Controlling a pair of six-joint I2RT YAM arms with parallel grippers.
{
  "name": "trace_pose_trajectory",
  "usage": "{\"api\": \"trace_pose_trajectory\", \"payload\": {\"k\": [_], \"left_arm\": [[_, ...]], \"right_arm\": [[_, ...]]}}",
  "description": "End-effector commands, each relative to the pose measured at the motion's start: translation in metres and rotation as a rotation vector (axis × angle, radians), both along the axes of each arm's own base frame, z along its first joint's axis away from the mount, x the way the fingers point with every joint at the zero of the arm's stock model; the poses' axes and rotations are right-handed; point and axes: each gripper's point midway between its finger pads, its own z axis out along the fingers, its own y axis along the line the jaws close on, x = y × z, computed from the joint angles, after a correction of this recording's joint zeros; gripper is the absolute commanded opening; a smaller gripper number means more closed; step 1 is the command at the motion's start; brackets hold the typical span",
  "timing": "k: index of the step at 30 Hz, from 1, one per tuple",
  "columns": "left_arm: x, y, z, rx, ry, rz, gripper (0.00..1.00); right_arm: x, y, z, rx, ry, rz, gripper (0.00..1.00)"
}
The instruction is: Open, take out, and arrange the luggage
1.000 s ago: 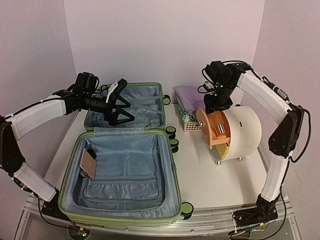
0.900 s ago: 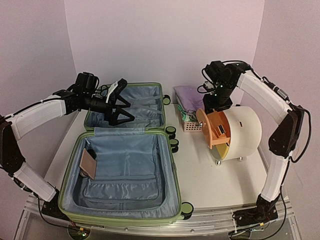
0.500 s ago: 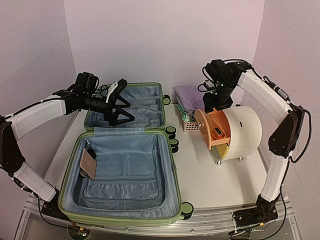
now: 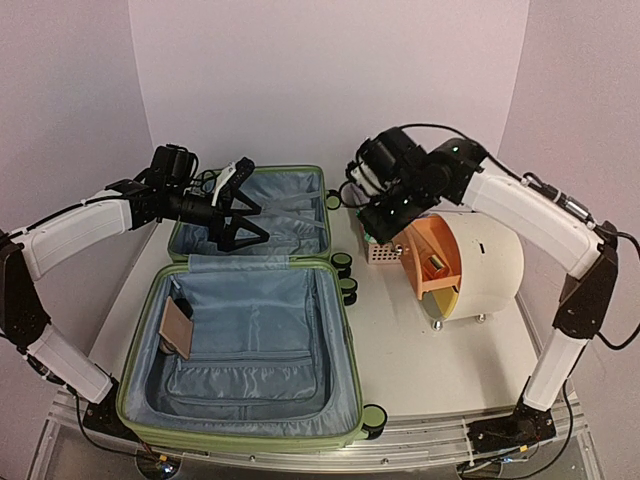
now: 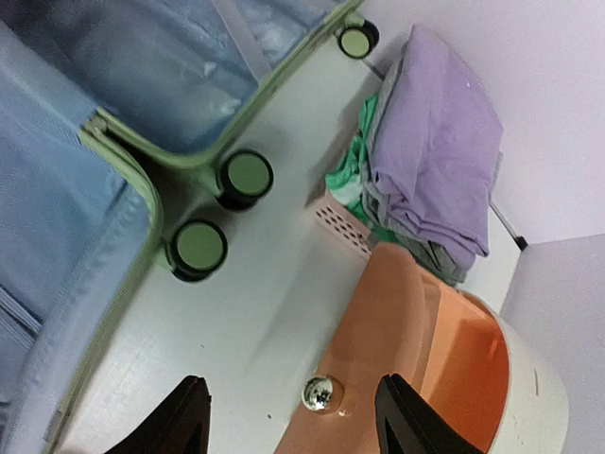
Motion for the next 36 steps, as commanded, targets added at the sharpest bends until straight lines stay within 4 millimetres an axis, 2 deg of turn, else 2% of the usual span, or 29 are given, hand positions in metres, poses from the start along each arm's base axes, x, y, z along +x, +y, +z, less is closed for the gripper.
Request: {"api": "trace_pose_trajectory", "payload": {"k": [1, 3, 7, 13, 16, 20, 25, 30, 36], "left_arm": [[-0.002, 0.001, 0.011, -0.014, -0.051, -0.008, 1.00], [-0.002, 0.000, 0.011, -0.017, -0.050, -0.011, 1.00], [-0.001, -0.001, 0.011, -0.020, -0.048, -0.011, 1.00], [-0.002, 0.000, 0.010, -0.013, -0.049, -0.010, 1.00], [-0.001, 0.000, 0.010, -0.013, -0.047, -0.012, 1.00], [-0.001, -0.001, 0.011, -0.018, -0.050, -0.016, 1.00], [-0.001, -0.001, 0.012, -0.017, -0.055, -0.013, 1.00], [-0.001, 0.000, 0.010, -0.013, -0.056, -0.014, 1.00], [-0.001, -0.001, 0.012, -0.021, -0.057, -0.017, 1.00]], "right_arm": [[0.012, -0.044, -0.006, -0.340, -0.165, -0.110, 0.64], [0.011, -0.049, -0.009, -0.426, -0.196, -0.131, 0.69], [0.011, -0.058, -0.019, -0.536, -0.207, -0.152, 0.71], [0.003, -0.084, -0.042, -0.673, -0.182, -0.146, 0.75], [0.006, -0.098, -0.035, -0.698, -0.201, -0.186, 0.75], [0.011, -0.103, -0.022, -0.691, -0.227, -0.214, 0.75], [0.011, -0.116, -0.020, -0.672, -0.219, -0.251, 0.75], [0.014, -0.147, -0.016, -0.629, -0.181, -0.310, 0.73], [0.011, -0.182, -0.024, -0.634, -0.116, -0.347, 0.73]]}}
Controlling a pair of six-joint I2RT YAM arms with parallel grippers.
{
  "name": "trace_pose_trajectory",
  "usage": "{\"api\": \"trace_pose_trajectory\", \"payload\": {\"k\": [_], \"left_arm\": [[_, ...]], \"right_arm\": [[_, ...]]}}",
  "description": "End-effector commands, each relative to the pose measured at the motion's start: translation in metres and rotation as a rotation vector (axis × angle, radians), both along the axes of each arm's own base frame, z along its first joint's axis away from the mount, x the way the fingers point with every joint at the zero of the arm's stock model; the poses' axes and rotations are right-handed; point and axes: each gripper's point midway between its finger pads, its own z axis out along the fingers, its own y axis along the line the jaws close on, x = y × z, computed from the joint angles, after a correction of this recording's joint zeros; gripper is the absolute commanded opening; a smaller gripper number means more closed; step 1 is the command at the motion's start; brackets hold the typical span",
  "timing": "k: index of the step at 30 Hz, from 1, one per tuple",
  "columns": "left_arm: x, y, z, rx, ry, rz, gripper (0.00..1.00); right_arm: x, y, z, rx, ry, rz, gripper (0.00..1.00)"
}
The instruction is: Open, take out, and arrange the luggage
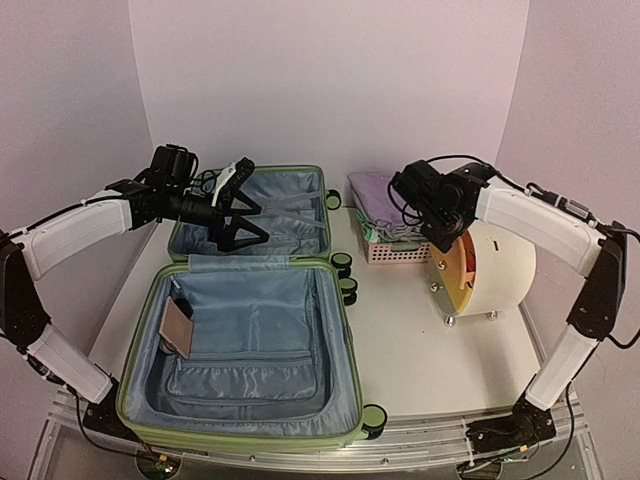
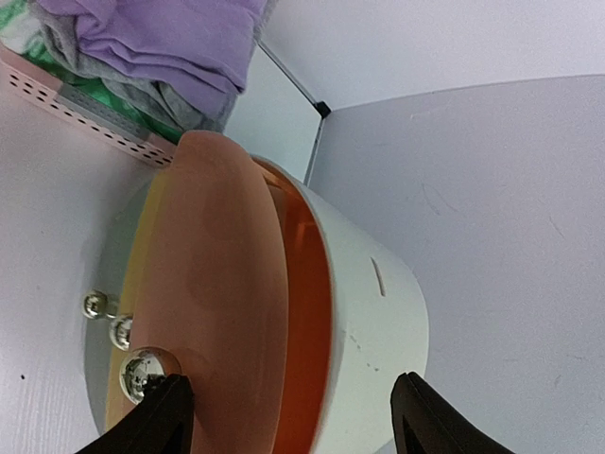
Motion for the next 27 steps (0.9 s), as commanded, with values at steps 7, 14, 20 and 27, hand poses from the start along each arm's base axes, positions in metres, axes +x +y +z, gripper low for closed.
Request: {"api": "trace_pose_trajectory", "payload": {"k": [7, 14, 20, 27], "left_arm": [[-0.002, -0.001, 0.012, -0.026, -0.044, -0.014, 1.00], [-0.004, 0.000, 0.011, -0.027, -0.044, -0.013, 1.00], [-0.004, 0.000, 0.010, -0.027, -0.044, -0.014, 1.00], [-0.007, 0.000, 0.009, -0.034, -0.044, -0.022, 1.00]], "right_arm": [[-0.009, -0.063, 0.004, 0.000, 0.018, -0.117, 0.73], [0.000, -0.031, 0.004, 0.118, 0.065, -0.028, 0.66], [-0.049, 0.080, -0.044, -0.024, 0.351, 0.531, 0.66], [-0.022, 0.048, -0.054, -0.306, 0.406, 0.515, 0.76]]}}
